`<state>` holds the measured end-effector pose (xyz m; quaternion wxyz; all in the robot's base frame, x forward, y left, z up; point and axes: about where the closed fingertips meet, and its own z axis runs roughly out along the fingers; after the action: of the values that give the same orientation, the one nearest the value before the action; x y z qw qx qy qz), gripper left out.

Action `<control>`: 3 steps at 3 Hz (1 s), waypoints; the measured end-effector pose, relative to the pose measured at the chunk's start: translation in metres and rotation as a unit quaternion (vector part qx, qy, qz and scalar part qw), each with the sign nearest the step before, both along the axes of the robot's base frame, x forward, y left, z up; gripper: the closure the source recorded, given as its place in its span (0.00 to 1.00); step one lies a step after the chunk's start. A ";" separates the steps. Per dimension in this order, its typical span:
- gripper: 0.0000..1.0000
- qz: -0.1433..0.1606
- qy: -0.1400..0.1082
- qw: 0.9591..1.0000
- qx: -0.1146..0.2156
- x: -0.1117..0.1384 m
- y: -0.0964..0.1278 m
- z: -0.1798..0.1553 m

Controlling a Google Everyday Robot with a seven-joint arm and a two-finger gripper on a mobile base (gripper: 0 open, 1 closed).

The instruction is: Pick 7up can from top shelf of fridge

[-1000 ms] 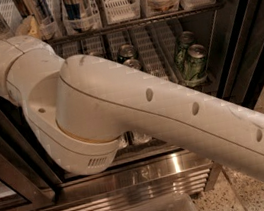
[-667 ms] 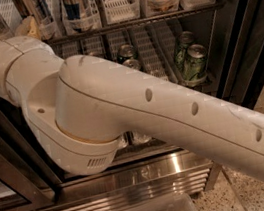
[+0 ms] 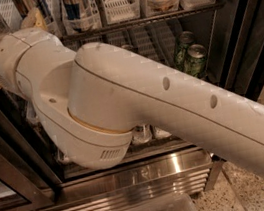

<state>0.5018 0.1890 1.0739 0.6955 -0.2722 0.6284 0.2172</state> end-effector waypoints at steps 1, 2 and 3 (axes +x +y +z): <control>0.00 0.000 0.000 1.000 0.000 0.000 0.000 0.000; 0.00 -0.011 -0.019 0.999 0.035 0.008 0.010 -0.007; 0.00 -0.021 -0.011 0.999 0.039 0.023 -0.001 -0.011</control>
Offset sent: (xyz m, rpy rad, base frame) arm 0.0083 0.0051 -0.0120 0.0997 -0.0161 -0.0166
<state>0.5250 0.1882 1.0634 0.7168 -0.2341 0.6176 0.2237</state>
